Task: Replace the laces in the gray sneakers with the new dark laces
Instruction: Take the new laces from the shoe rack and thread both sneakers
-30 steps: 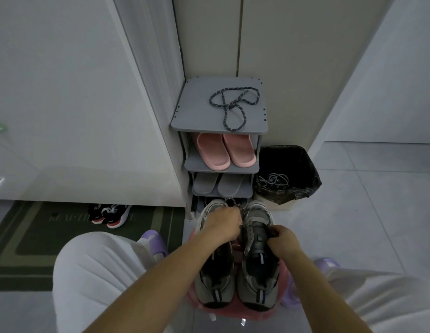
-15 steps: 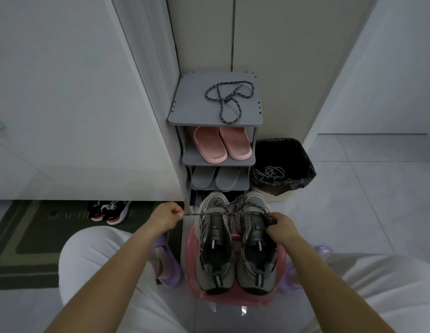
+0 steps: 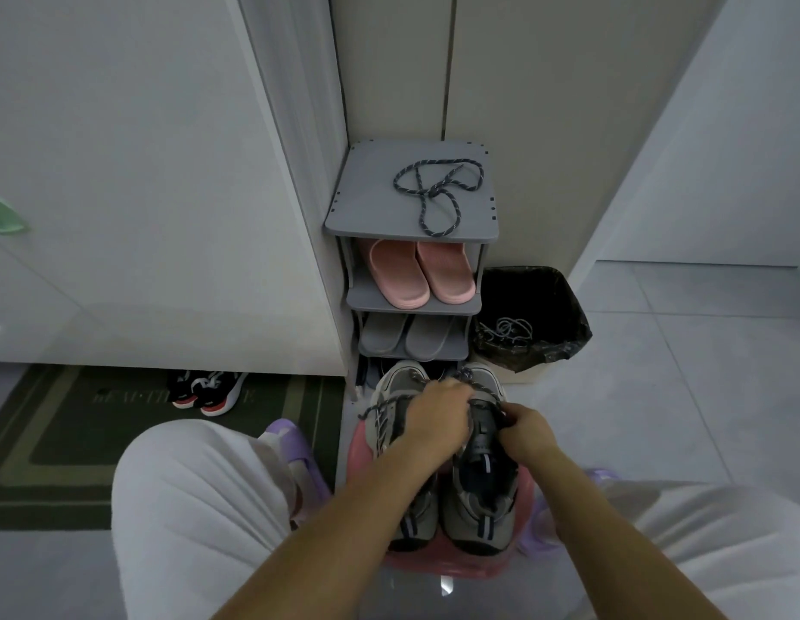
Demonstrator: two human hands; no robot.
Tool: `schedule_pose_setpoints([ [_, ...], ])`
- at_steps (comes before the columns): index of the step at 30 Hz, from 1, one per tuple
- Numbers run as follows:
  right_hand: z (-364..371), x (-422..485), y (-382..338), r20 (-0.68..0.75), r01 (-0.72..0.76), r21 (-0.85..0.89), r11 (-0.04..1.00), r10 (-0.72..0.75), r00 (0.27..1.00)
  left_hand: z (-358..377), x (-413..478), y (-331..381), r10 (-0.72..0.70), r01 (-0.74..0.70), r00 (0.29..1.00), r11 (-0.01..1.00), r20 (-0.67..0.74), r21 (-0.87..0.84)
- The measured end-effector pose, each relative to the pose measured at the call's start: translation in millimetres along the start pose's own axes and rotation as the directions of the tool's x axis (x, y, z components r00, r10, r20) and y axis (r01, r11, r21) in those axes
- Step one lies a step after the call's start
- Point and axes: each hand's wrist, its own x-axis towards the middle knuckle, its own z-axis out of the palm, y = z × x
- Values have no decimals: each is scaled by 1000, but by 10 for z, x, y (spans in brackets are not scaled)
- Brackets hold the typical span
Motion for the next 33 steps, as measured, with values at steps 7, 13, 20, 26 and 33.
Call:
schedule_pose_setpoints([
  [7,13,-16,40,-3,114,-166,980,-116,993,60,200,177,-12,-23,992,964,129,264],
  [13,9,27,86,29,110,-139,984,-107,994,-136,138,66,11,-44,988,976,154,212],
  [20,-28,46,111,44,130,-135,982,-125,991,-346,-116,-390,-82,71,993,990,87,123],
  [26,-22,46,96,46,123,-154,980,-117,992,-474,-228,-696,-171,161,977,983,128,85],
  [33,-90,174,103,-3,-22,210,977,23,1000,-465,-86,-517,-153,144,979,987,131,75],
])
